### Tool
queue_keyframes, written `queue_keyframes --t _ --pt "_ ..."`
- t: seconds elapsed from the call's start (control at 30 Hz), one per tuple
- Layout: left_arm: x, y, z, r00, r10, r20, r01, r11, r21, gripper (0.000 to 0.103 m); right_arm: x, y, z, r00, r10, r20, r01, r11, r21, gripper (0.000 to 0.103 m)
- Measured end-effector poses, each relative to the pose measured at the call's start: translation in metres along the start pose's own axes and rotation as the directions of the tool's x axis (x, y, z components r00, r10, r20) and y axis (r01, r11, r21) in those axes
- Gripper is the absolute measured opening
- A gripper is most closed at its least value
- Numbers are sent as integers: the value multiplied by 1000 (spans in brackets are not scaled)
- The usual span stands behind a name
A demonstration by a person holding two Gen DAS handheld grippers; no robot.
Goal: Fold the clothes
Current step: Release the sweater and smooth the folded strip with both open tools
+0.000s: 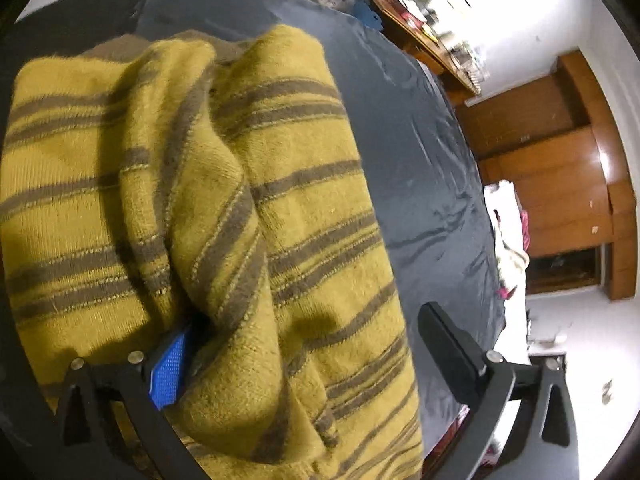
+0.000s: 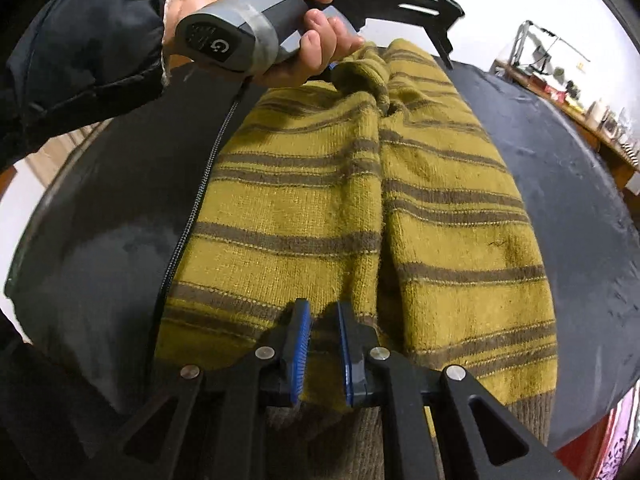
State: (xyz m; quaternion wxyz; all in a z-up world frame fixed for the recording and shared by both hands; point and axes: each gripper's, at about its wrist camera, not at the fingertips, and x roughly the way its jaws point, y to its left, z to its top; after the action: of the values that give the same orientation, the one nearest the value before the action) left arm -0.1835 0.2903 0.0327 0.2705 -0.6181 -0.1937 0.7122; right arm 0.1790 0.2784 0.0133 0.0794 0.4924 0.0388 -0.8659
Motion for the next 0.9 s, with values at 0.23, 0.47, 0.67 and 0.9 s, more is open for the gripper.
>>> queue_keyframes --t 0.23,0.47,0.67,0.9 --pt "-40 4 -23 990 -144 -6 144 989 27 102 -25 -13 4 1000 12 11 -13 995 97 21" --pt "-14 21 -71 992 -114 -47 114 993 -9 102 -4 -14 -6 996 31 -87 -27 998 51 78" --pt "-29 18 -94 998 -11 58 10 1000 20 102 3 -24 -7 990 115 -88 -117 993 -29 84" --pt "-73 -6 -154 958 179 225 -186 982 12 102 -33 -67 -7 979 205 -5 -204 971 -124 84"
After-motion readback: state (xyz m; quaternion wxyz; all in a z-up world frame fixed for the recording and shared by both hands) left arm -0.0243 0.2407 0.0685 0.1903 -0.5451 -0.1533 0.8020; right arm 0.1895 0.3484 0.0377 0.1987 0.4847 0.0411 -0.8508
